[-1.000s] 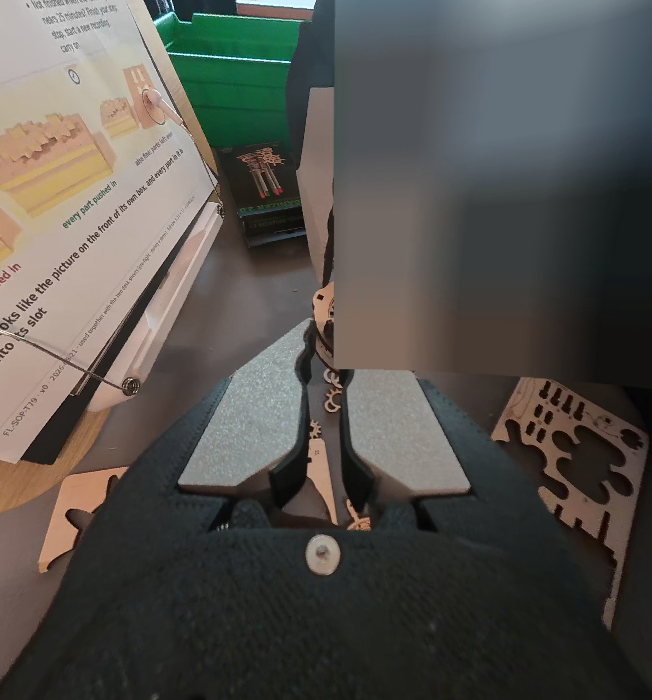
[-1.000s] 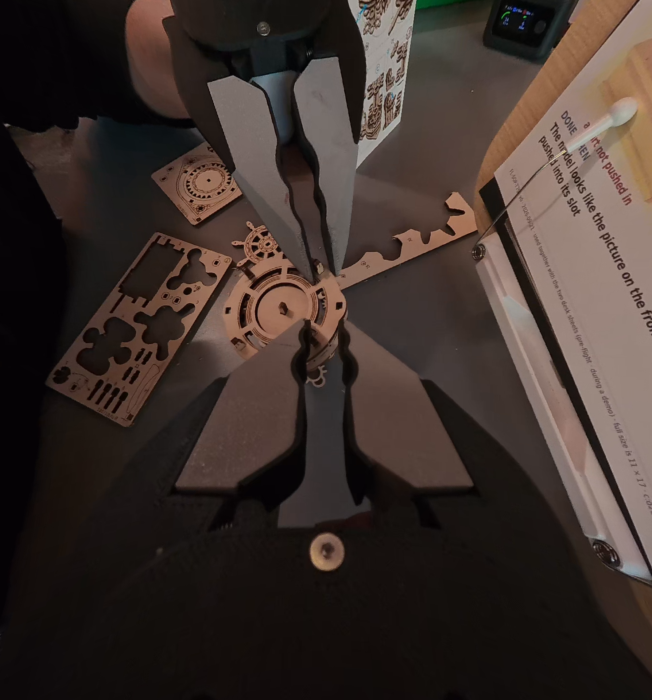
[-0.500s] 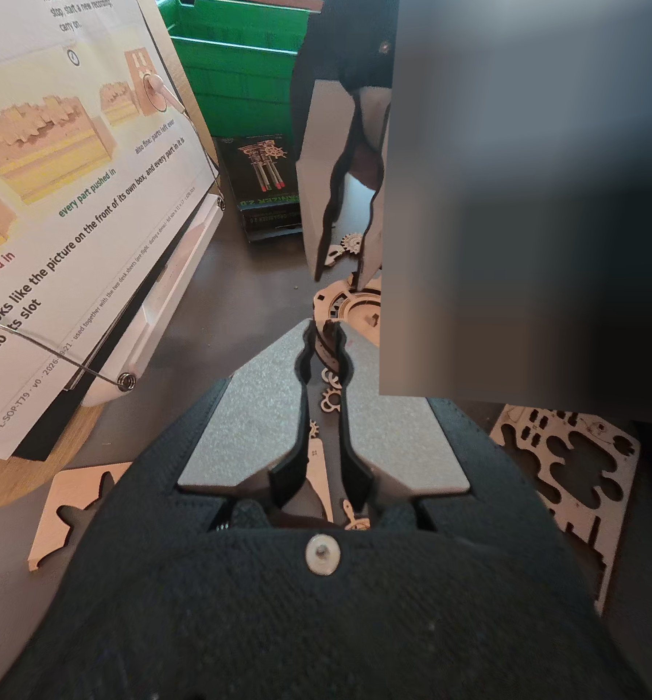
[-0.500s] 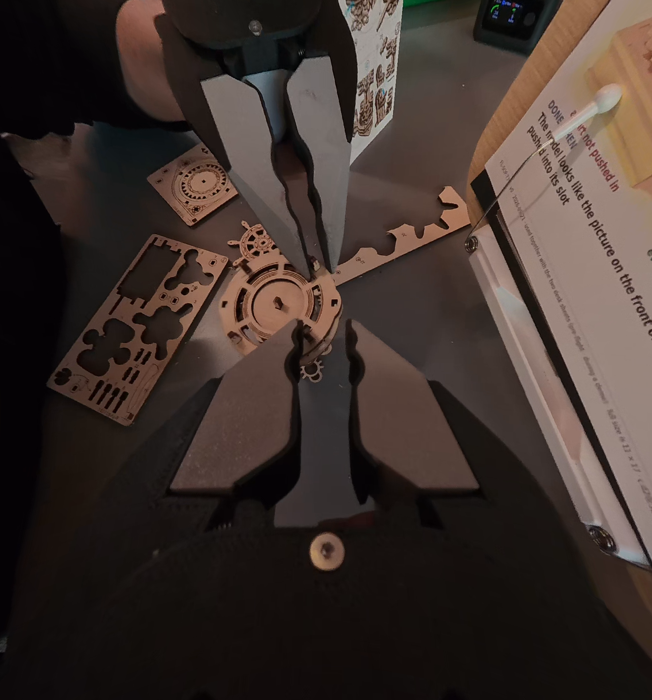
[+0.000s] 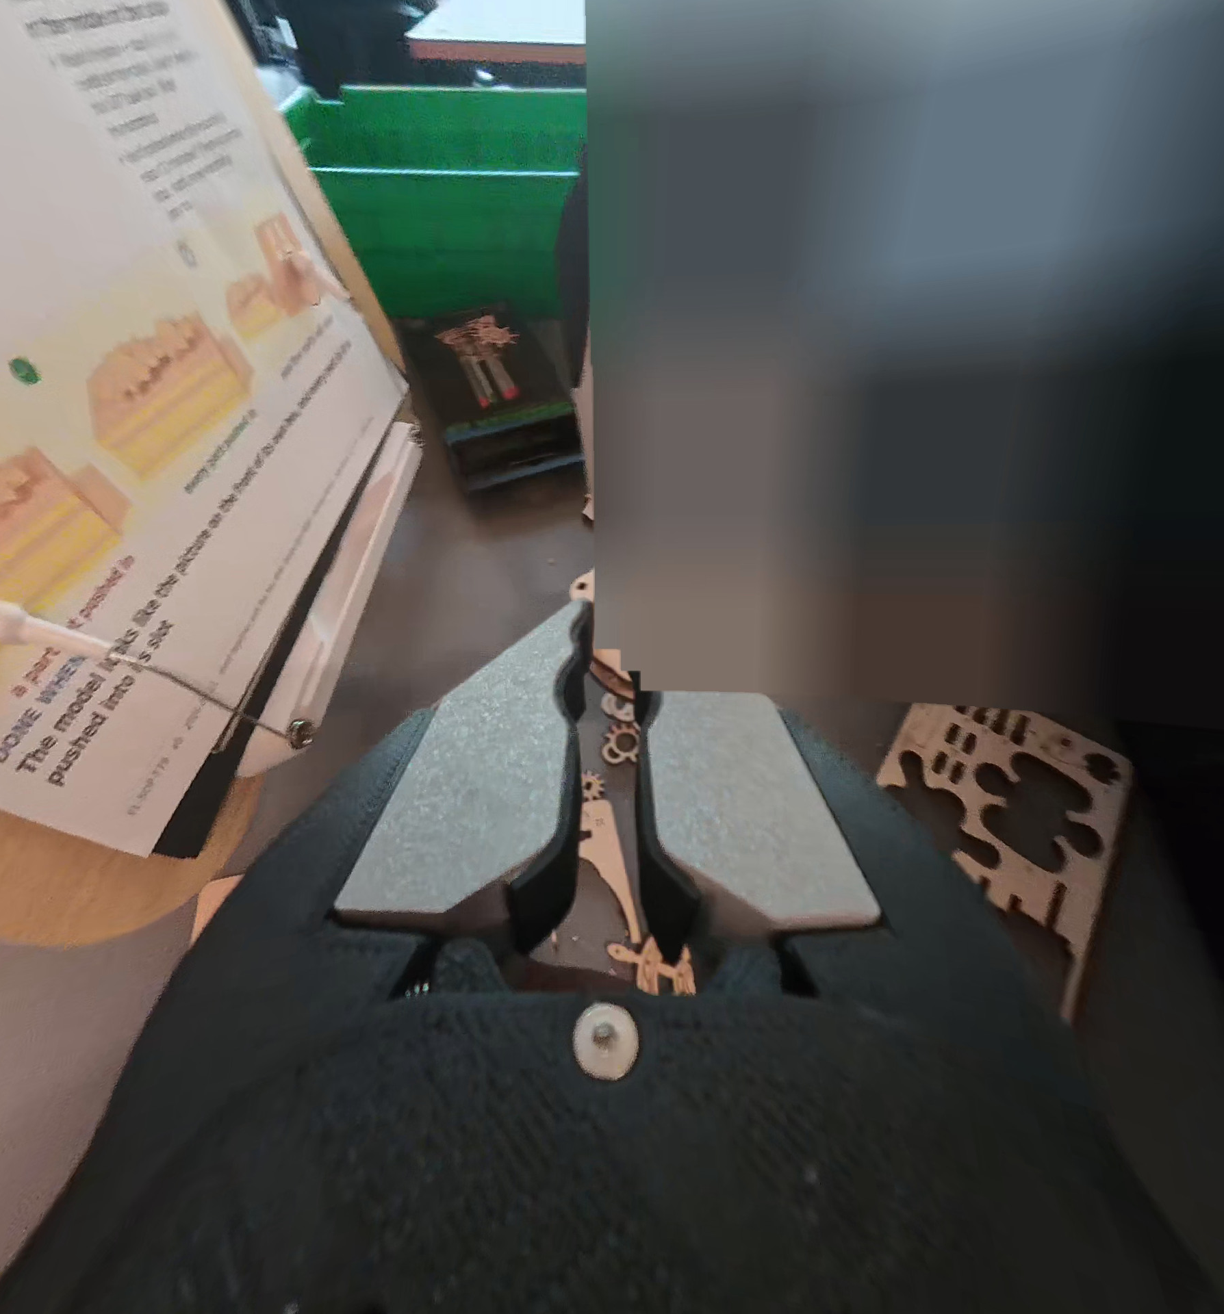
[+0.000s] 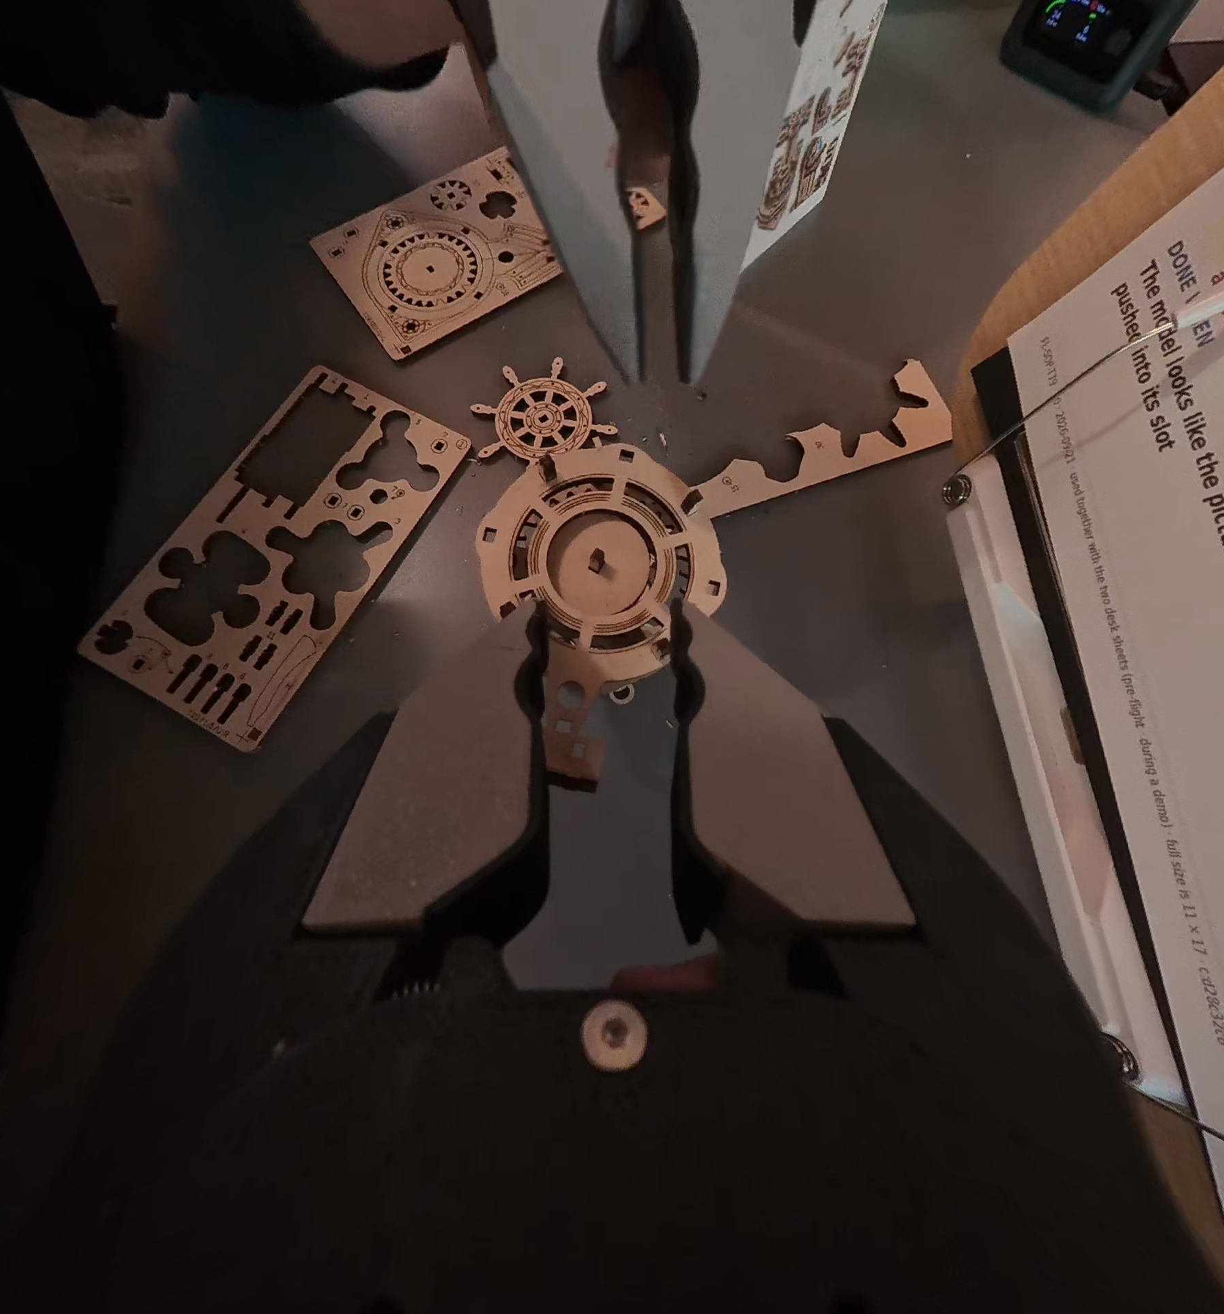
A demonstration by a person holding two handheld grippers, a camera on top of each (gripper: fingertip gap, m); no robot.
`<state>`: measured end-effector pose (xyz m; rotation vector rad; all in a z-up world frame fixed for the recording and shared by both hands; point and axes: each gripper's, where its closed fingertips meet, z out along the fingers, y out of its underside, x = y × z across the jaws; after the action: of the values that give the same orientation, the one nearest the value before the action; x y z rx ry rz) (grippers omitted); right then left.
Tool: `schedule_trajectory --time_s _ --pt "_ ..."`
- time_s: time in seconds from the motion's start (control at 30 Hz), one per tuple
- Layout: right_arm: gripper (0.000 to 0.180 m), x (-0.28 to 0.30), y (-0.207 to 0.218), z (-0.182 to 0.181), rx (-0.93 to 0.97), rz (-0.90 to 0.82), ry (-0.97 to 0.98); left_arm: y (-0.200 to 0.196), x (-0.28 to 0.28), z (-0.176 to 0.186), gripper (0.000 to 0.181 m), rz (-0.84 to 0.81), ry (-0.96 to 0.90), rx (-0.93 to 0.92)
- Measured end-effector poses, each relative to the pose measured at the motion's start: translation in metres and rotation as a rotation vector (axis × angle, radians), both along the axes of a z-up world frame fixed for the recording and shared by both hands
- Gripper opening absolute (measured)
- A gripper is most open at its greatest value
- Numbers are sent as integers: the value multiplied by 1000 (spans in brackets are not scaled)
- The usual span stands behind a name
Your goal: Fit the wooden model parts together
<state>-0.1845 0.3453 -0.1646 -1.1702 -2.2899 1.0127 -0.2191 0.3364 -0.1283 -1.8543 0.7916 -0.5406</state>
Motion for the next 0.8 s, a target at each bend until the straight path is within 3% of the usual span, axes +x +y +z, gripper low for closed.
schedule_trajectory --time_s 0.27,0.63,0.8 --pt "29 0 -6 0 44 29 10 -8 16 -31 5 -78 113 -48" --pt "28 3 -12 2 73 70 19 -13 15 -30 0 -102 112 -60" --pt "40 1 2 14 13 -9 43 -8 8 -26 12 -69 82 -62"
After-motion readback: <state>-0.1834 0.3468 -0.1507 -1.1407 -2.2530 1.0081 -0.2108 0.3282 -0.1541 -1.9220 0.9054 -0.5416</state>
